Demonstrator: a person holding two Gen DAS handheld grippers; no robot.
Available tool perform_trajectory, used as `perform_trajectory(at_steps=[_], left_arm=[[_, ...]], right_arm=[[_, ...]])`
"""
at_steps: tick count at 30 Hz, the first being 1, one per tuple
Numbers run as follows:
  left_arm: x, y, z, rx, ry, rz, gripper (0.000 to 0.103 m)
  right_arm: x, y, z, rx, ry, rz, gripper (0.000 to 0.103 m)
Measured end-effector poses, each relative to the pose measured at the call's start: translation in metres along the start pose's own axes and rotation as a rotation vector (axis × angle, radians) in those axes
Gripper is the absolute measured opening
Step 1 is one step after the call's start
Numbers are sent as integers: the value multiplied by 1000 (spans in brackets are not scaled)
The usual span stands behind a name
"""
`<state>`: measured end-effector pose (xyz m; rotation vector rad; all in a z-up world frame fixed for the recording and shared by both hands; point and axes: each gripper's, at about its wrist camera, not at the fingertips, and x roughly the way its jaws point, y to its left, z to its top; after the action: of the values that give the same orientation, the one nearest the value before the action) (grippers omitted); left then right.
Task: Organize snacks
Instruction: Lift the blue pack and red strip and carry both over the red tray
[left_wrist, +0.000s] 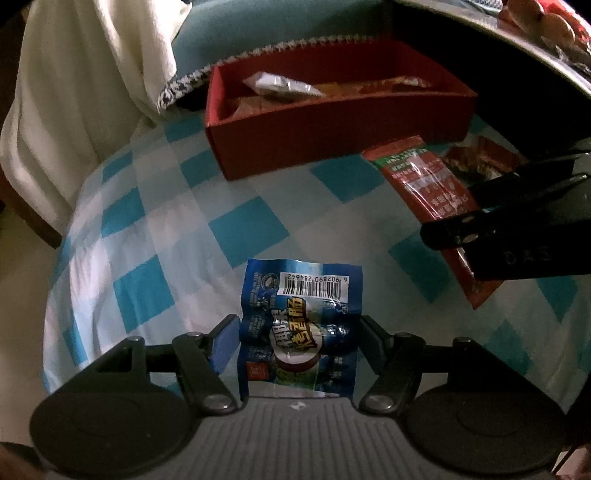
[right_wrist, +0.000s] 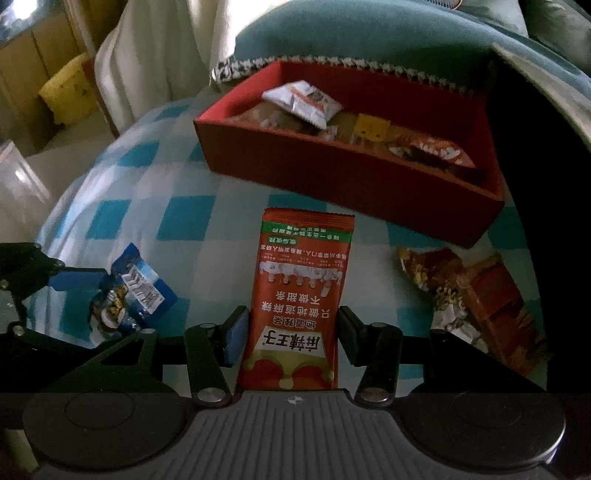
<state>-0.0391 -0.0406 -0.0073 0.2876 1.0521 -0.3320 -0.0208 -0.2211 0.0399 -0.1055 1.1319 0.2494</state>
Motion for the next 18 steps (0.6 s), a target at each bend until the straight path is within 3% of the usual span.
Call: perform_trajectory(at_steps=[18], left_arm=[[-4, 2, 24, -25, -81, 8, 62]], right_arm=[[-10, -15, 9, 46, -58, -1, 59]])
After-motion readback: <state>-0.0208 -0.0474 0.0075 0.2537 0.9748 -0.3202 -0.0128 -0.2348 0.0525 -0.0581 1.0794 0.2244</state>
